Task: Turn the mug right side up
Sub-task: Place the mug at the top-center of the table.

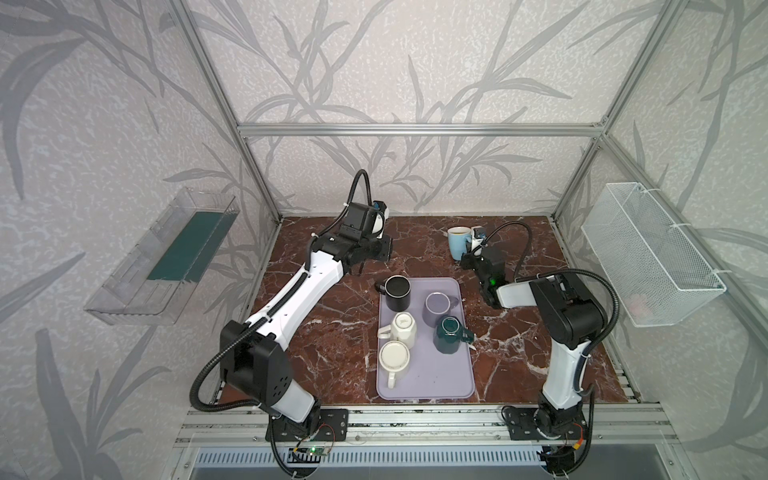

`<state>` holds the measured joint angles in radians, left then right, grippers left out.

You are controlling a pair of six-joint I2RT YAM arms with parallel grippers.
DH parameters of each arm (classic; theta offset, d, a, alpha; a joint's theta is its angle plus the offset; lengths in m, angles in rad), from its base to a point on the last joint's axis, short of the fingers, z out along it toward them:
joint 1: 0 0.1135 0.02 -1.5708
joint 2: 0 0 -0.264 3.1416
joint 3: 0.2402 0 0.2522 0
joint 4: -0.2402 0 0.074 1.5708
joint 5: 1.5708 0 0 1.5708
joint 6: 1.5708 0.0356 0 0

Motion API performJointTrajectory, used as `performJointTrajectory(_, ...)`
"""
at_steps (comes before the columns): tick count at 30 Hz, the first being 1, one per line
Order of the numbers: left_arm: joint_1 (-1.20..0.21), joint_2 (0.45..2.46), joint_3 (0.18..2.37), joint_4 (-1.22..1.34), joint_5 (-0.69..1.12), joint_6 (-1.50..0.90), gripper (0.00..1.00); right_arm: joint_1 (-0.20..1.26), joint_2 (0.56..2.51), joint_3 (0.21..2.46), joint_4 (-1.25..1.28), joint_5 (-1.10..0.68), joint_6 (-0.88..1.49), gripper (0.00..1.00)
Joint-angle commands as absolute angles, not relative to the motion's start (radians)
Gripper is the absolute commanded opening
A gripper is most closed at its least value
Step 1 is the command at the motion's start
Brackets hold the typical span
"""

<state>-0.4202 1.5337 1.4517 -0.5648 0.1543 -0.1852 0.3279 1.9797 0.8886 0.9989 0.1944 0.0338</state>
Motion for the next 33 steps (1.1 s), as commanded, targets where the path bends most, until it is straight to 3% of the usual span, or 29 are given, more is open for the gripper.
performJointTrajectory(1, -0.425, 1.476, 1.412, -0.506, 0.146, -0.234, 0.13, 0.330, 1.992, 0.867, 1.251, 0.237, 0.073, 0.00)
performJointTrajectory(21, -0.455, 1.368, 1.259, -0.412, 0.155, -0.308, 0.14, 0.364, 1.977, 0.689, 1.404, 0.197, 0.064, 0.00)
performJointTrajectory(25, -0.456, 1.360, 1.256, -0.414, 0.150, -0.307, 0.14, 0.367, 1.976, 0.671, 1.405, 0.215, 0.078, 0.09)
performJointTrajectory(33, -0.459, 1.349, 1.252, -0.416, 0.145, -0.307, 0.14, 0.373, 1.960, 0.639, 1.406, 0.218, 0.091, 0.18)
